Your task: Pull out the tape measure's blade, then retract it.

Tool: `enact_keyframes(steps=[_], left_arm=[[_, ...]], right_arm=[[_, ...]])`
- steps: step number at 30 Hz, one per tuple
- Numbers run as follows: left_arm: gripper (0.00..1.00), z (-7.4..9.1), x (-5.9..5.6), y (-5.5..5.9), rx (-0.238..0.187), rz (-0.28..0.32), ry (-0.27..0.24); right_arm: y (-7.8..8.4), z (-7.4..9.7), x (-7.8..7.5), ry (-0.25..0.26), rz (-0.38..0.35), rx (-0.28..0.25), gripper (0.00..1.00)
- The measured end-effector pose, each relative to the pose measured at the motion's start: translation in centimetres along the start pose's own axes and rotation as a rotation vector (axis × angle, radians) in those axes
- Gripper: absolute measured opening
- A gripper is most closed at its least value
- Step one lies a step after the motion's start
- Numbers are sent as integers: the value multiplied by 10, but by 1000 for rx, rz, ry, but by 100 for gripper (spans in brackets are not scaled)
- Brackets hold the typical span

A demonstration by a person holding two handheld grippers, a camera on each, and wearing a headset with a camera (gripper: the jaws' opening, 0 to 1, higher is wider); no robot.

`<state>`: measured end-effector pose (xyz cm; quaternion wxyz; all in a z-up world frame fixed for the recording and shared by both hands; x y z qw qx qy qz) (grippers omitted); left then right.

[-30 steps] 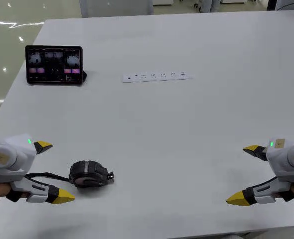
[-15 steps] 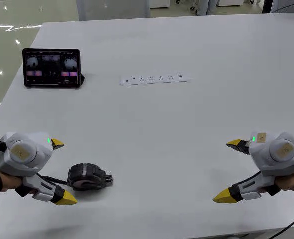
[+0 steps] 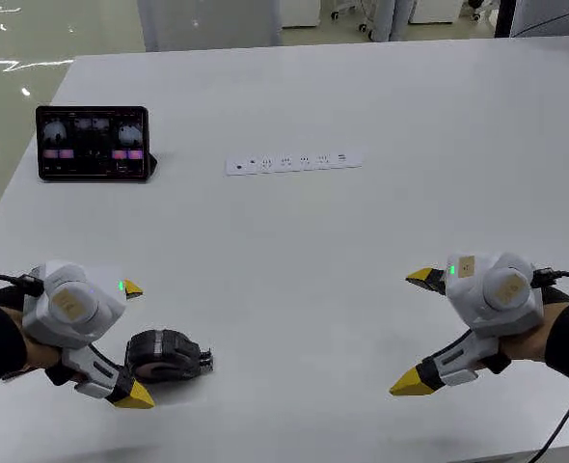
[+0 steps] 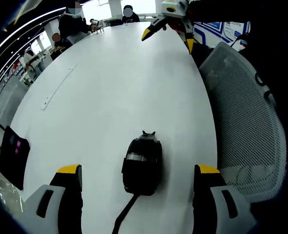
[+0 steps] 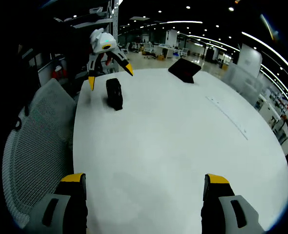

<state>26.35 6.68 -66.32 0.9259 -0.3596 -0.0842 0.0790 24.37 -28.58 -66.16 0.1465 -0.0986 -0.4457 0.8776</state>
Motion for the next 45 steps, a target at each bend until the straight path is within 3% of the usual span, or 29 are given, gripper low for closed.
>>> enact_keyframes(steps=[6, 10, 21, 25, 28, 30, 37, 45], left_arm=[[89, -6, -1, -1, 7, -27, 27], [75, -14, -2, -2, 16, -63, 52], [58, -23, -6, -1, 53, -45, 80], [44, -24, -9, -1, 66, -45, 92], [29, -26, 0, 0, 70, -123, 38], [29, -27, -1, 0, 75, -85, 57], [30, -27, -4, 1, 71, -73, 53], [29, -27, -5, 5, 45, -93, 44]], right_arm=[[-4, -10, 1, -12, 11, -5, 99], [-6, -20, -2, -11, 6, -20, 99], [-14, -47, 2, -60, 24, -34, 99], [-17, -56, 2, -70, 29, -40, 99], [-14, -61, 3, -88, 29, -27, 99], [-14, -64, 5, -99, 37, -19, 99], [-15, -71, 8, -112, 37, -17, 99], [-21, -96, 17, -132, 15, -60, 99]])
Point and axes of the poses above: the centre of the closed fingertips' face, and the gripper's own axes: z roughly backward along the fingers, x roughly to its left, y roughly out of its underside, the point moved 6 cm from there along z, roughly backward along the fingers, and after that the axes turned 13 degrees about -x, right-handed, at the moved point
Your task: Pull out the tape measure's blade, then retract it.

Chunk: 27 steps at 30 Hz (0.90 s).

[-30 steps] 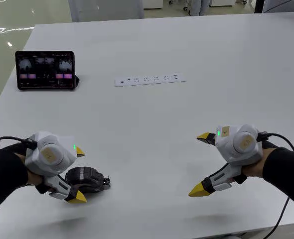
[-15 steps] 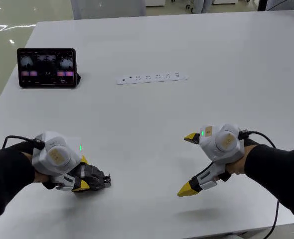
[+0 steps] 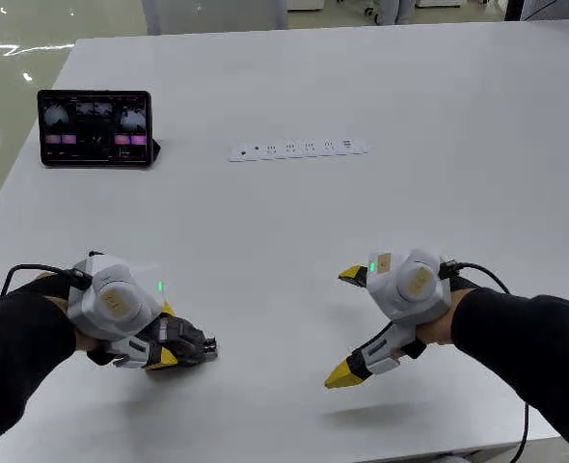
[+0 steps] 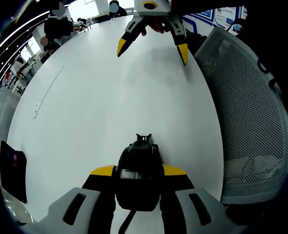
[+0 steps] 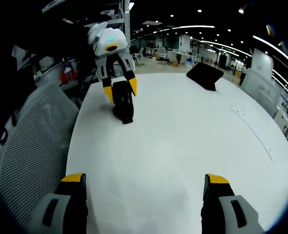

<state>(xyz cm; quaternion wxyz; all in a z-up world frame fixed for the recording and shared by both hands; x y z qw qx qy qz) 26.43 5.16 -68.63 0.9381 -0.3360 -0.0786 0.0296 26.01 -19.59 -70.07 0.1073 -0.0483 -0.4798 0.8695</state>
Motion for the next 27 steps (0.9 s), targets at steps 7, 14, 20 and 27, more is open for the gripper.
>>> enact_keyframes(steps=[7, 14, 20, 27], left_arm=[[29, -1, 0, 0, -17, -15, 8], [29, -1, -1, 1, -27, -4, 5], [29, -1, -2, 1, -34, 1, -12], [29, -1, -2, 1, -34, -3, -4]], right_arm=[[-3, -23, 6, -45, -3, 21, 99], [-12, -44, 6, -55, 12, 14, 99], [-16, -62, 2, -19, -48, -3, 99], [-20, -73, 7, -50, -2, 15, 99]])
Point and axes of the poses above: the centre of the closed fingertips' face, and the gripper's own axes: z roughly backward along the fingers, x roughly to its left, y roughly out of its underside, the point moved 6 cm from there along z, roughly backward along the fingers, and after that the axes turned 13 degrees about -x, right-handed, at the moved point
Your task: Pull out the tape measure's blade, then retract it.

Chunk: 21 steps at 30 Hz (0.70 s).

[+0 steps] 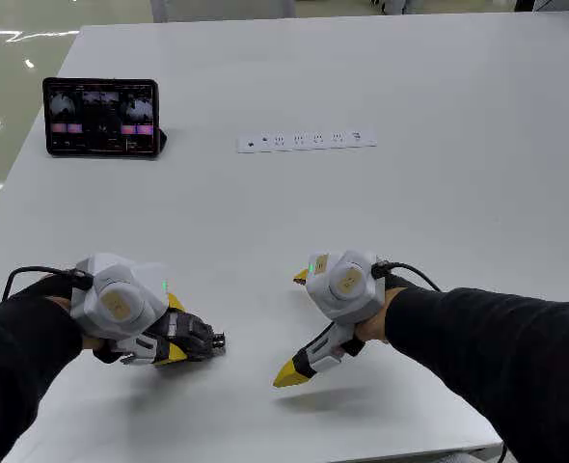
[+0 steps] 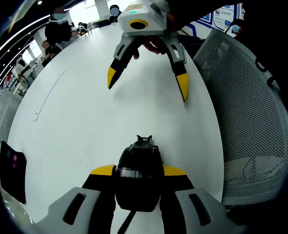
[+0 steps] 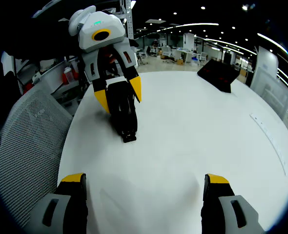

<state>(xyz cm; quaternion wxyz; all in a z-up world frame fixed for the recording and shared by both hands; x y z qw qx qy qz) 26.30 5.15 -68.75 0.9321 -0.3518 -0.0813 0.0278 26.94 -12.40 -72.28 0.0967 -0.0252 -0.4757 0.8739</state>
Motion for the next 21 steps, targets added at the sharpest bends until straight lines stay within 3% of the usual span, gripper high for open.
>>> enact_keyframes(steps=[4, 7, 11, 21], left_arm=[[29, 0, 1, 0, -7, 10, 8], [29, 0, 4, 1, -12, 22, 23], [29, -2, 3, 2, -9, 27, 29], [30, -2, 4, 2, -19, 35, 21]], right_arm=[[-2, -5, 3, -14, 12, 5, 99], [-8, -11, 2, -20, 27, -18, 89], [-18, -17, 0, -20, 32, -55, 87], [-28, -36, 6, -70, 61, -60, 69]])
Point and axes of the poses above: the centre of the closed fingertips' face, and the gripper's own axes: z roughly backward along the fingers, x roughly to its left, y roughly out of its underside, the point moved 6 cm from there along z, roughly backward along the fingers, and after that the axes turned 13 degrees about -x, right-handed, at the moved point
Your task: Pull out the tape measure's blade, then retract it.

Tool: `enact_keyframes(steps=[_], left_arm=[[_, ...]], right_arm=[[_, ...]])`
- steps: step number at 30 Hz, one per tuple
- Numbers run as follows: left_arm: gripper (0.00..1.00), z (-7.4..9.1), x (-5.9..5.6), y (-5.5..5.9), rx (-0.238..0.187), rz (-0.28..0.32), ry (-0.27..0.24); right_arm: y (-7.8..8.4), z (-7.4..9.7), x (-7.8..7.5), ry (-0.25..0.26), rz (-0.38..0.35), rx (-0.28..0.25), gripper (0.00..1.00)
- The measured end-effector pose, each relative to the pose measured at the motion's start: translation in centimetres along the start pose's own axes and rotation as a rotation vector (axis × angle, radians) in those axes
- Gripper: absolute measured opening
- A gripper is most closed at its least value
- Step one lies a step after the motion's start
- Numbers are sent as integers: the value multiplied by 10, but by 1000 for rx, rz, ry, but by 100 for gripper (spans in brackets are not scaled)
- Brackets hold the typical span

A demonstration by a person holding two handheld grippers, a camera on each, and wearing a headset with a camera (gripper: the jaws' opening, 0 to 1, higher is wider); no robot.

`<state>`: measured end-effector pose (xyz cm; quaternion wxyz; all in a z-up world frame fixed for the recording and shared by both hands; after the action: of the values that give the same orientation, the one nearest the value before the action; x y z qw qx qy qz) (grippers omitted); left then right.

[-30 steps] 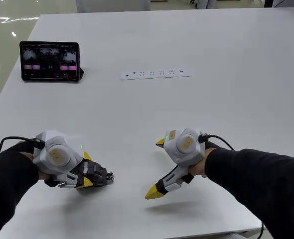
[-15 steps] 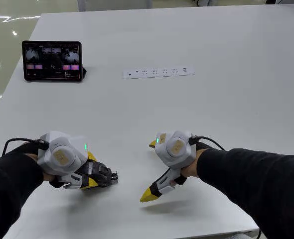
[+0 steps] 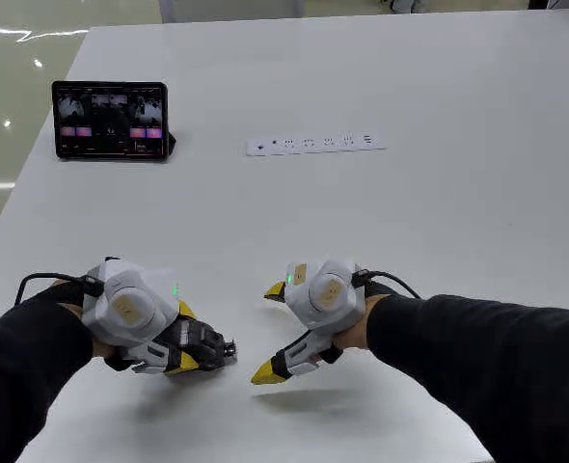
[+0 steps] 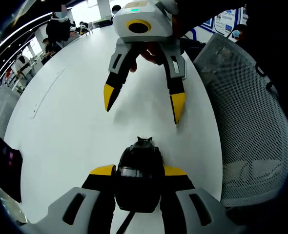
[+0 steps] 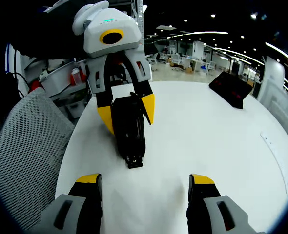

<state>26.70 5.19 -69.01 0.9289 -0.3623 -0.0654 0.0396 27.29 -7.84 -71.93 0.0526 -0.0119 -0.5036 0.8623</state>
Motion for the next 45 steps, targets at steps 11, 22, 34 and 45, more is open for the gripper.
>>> enact_keyframes(steps=[11, 22, 34, 45], left_arm=[[30, -1, 0, 0, 2, 4, 17], [30, -2, 0, 0, 1, 2, 19], [30, -2, -1, 1, -1, 2, 13], [31, -2, 0, 1, -5, -1, 17]], right_arm=[[0, -24, 9, -50, 43, 41, 42], [-6, -35, 10, -66, 62, 26, 25], [-6, -43, 11, -108, 98, 84, 12], [-4, -43, 10, -108, 131, 95, 11]])
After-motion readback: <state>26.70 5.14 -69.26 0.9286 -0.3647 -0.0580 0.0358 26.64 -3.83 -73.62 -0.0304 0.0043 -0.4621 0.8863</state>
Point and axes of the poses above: the centre of the closed fingertips' face, and the gripper's own axes: z roughly backward along the fingers, x roughly to its left, y roughly out of its underside, the point moved 6 cm from there along z, roughly backward along the fingers, and after that the axes turned 13 degrees about -x, right-handed, at the moved point
